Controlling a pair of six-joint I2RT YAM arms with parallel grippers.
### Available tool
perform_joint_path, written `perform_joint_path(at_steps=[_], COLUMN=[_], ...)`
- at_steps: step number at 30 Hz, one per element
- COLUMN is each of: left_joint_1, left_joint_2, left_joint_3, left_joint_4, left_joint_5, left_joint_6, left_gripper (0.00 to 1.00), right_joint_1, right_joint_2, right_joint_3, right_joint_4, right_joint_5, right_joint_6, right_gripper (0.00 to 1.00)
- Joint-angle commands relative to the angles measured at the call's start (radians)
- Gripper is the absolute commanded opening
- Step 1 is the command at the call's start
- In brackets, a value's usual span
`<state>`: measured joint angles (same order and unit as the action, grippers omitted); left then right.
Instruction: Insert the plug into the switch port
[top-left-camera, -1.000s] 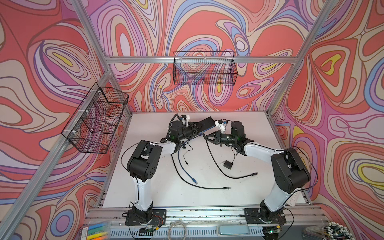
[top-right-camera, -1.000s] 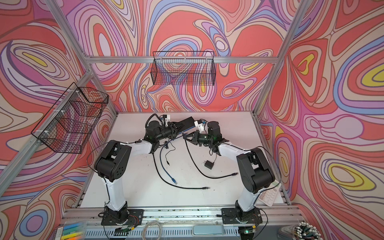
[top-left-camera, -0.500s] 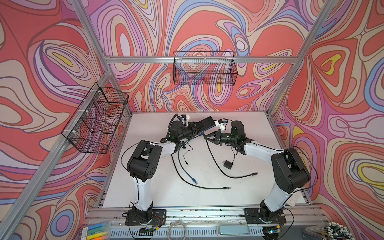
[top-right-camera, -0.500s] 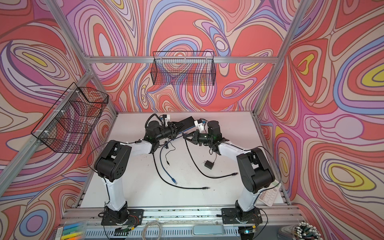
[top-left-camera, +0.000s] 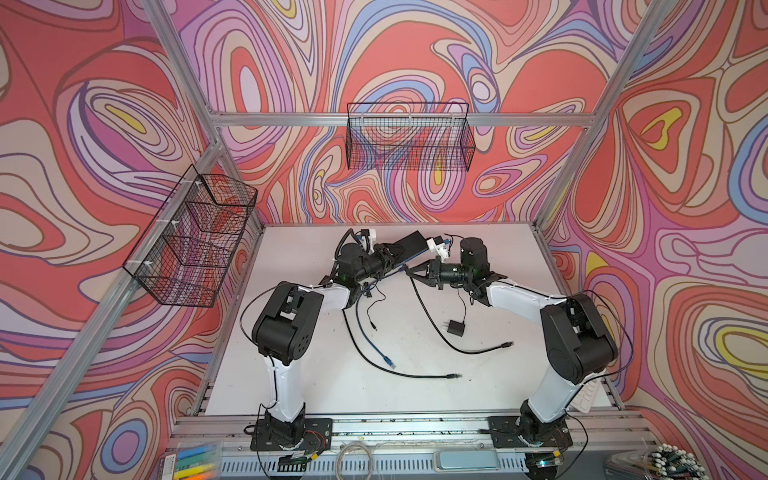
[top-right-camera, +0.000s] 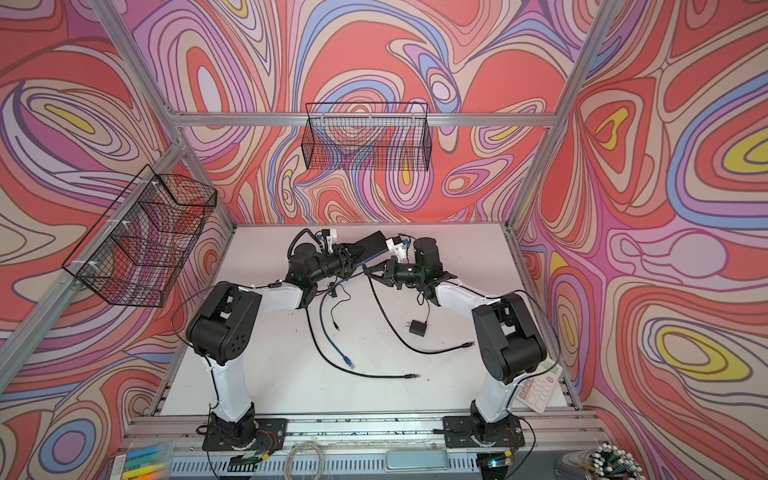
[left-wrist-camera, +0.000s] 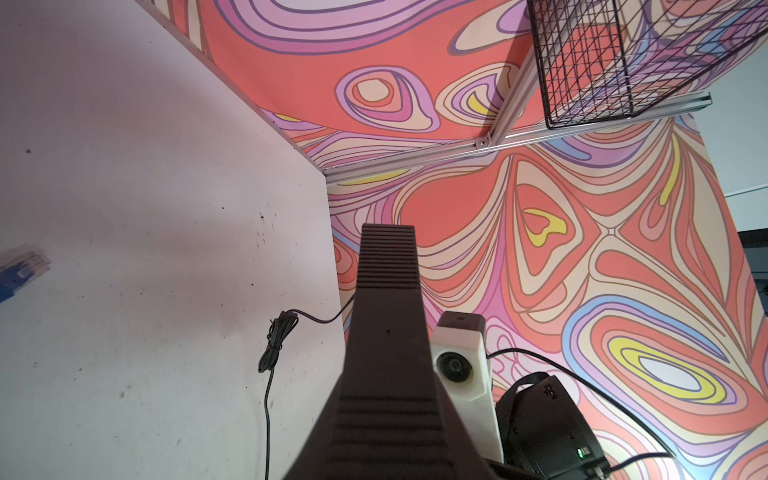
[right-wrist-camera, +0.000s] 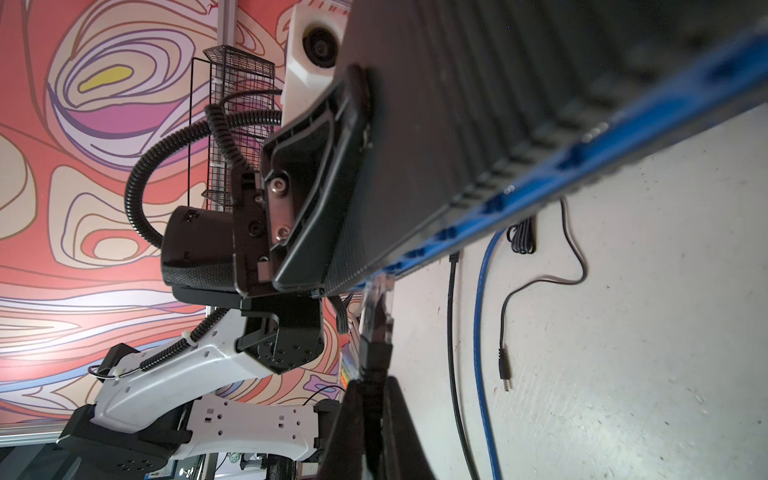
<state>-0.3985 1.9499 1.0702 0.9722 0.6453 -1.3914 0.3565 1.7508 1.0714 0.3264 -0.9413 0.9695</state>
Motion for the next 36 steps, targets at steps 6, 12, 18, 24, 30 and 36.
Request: perform_joint_path(at_steps=[6,12,18,24,30,36], left_joint_1=[-0.099,-0.109,-0.123,-0.143,-0.145,-0.167], left_joint_2=[-0.022,-0.055,-0.072,-0.057,-0.065,-0.074], left_joint_3=[-0.07,-0.058,-0.029,-0.038,-0.044,-0.023], left_joint_4=[0.11,0.035,-0.068,-0.062,-0.074,-0.133], left_joint_5=[0.191,0.199,0.198,0.2,0.192,0.189], left_joint_6=[-0.115,-0.094,-0.045,-0.047,-0.024,0.012], left_gripper=[0.07,0.07,0.07,0.07,0.07,0.07], right_joint_1=[-0.01,-0.01,-0.001,-0.001,0.002,0.026], right_joint_2=[0.011,0.047,0.045,0.039,0.047,0.05], right_joint_3=[0.088,0.074,0.041,0.053,0.072,0.097], right_joint_4=[0.128,0.187,0.274,0.303,0.335,0.323], right_joint_5=[0.104,0.095,0.118,0.138,0.127,0.144], right_joint_6=[-0.102,-0.098,-0.066,-0.033,0.026,0.022], right_gripper=[0.0,0.0,0.0,0.0,0.0,0.0])
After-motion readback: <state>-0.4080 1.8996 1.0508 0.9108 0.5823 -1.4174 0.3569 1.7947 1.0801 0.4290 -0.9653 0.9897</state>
